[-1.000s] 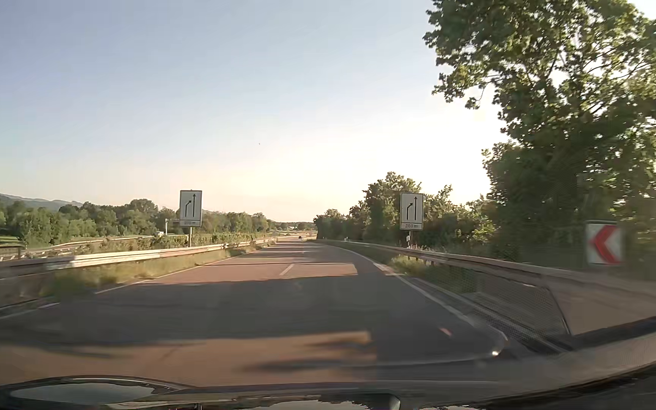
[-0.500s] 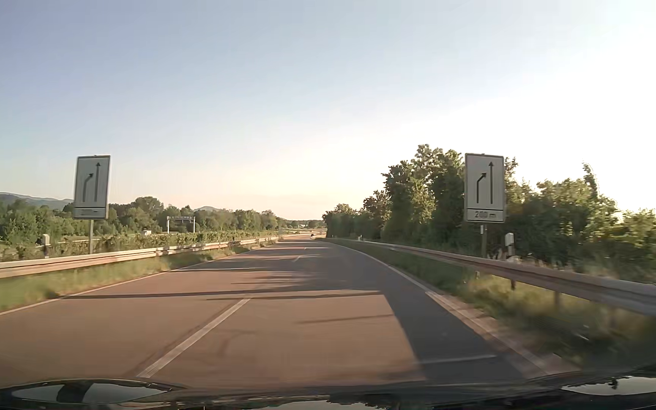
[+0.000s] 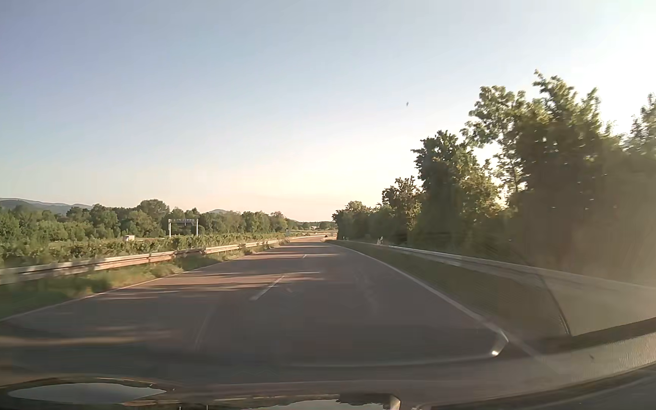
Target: Follow the waypoints while adhering to traffic rules and regulations
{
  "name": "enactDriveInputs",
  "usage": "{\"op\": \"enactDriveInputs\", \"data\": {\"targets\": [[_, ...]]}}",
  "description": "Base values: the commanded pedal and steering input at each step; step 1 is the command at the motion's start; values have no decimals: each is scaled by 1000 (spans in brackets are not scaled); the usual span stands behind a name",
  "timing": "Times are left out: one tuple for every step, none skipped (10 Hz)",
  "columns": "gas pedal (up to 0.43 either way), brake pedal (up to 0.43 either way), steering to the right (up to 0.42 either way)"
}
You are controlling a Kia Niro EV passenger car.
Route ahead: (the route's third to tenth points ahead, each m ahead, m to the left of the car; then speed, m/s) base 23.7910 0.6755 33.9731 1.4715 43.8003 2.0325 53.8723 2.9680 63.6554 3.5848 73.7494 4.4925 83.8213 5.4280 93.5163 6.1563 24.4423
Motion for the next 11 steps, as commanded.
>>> {"op": "enactDriveInputs", "data": {"targets": [[197,0,-14],[197,0,-13],[197,0,-12],[197,0,-12],[197,0,-11],[197,0,-11],[197,0,-9],[197,0,-9],[189,0,-8],[189,0,-8],[189,0,-8]]}}
